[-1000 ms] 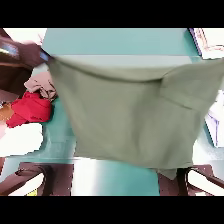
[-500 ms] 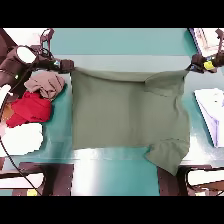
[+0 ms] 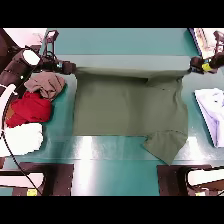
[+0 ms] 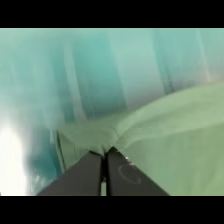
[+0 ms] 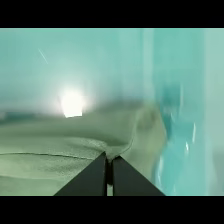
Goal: Fold the shirts.
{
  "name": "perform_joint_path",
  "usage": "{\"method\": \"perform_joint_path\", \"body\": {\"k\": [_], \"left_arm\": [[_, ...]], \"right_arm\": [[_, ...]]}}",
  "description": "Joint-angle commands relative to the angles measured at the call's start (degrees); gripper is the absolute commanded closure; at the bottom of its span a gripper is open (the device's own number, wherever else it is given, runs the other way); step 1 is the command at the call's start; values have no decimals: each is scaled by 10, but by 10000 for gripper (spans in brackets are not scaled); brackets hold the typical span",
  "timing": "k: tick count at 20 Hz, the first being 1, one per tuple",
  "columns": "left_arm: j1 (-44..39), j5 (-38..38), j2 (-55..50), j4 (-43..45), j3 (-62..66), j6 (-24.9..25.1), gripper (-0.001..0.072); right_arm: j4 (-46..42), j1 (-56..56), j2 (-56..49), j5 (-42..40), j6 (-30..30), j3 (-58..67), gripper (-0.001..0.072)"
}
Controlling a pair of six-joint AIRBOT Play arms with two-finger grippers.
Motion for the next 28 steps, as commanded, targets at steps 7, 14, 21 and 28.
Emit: {"method": "perform_joint_path", "body": {"k": [7,14,21,28], "left_arm": [[0,-132,-93,1,-1,-29,683],[25,-243,-90,9,43,-72,105],[100,-269,107,3,-184,-49,105],[100,-192,229,-126,-486,13,105]], "right_arm": [[-13,5,73,-61,0,-246,692],[78,-17,109,-19,-21,-250,367],[79,-110,221,188,-101,-250,411],[112,-94,254,190,-101,-250,411]]}}
